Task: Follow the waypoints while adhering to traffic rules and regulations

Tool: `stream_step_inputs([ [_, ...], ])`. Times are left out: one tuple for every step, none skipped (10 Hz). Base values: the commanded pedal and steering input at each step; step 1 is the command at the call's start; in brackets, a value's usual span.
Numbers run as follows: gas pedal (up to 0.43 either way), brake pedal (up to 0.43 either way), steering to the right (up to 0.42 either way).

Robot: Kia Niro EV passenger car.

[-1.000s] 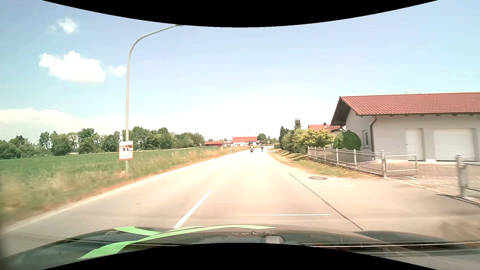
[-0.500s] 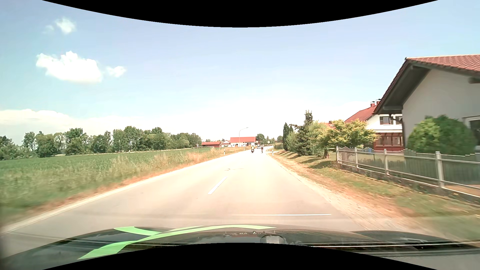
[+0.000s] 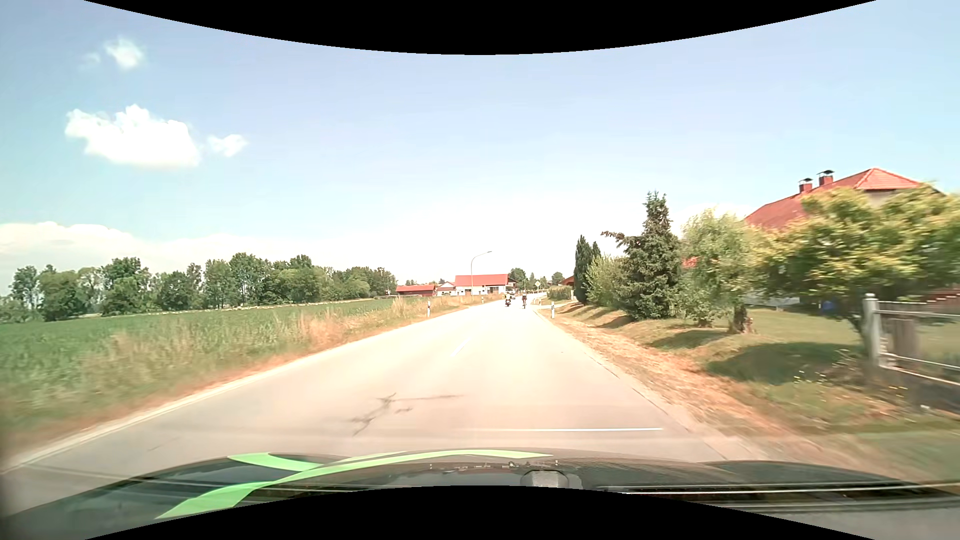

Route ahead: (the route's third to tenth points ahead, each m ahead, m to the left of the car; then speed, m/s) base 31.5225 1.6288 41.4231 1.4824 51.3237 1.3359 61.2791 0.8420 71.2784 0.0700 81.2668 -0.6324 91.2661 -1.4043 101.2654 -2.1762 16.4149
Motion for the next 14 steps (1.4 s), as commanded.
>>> stream_step_inputs([
  [0.189,0.0,0.004],
  [0.087,0.0,0.004],
  [0.0,0.0,0.004],
  [0.0,0.0,0.004],
  [0.0,0.0,0.004],
  [0.0,0.0,0.004],
  [0.0,0.03,0.004],
  [0.0,0.079,0.004],
  [0.0,0.091,0.004],
  [0.0,0.091,0.004],
  [0.0,0.091,0.004],
  [0.0,0.098,0.004],
  [0.0,0.116,0.003],
  [0.0,0.122,0.002],
])
